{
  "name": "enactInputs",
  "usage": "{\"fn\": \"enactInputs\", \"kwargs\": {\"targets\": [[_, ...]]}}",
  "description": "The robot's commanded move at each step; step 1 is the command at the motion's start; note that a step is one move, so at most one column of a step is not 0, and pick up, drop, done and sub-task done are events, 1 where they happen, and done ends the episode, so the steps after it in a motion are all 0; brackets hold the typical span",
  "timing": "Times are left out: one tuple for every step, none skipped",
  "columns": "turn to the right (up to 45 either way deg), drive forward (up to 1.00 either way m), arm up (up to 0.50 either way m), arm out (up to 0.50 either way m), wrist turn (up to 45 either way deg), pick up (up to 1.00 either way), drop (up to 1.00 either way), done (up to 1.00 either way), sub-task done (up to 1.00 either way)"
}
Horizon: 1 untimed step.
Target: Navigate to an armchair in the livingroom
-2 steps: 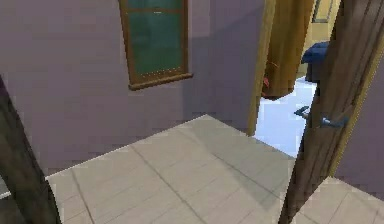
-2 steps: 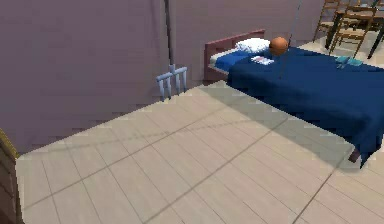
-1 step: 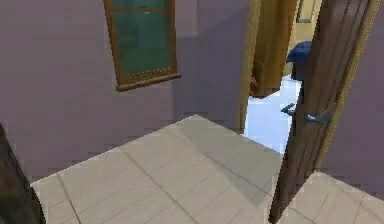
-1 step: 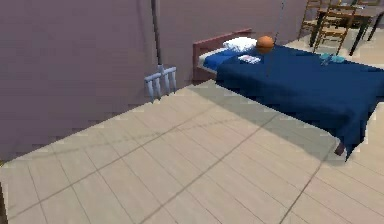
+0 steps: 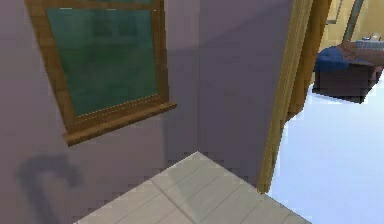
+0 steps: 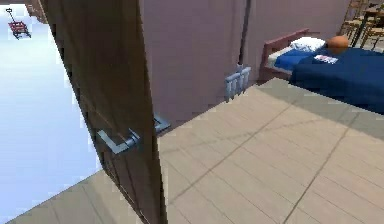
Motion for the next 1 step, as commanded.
{"fn": "enactInputs", "kwargs": {"targets": [[3.0,0.00,0.00,0.00,0.0,0.00,0.00,0.00,0.00]]}}
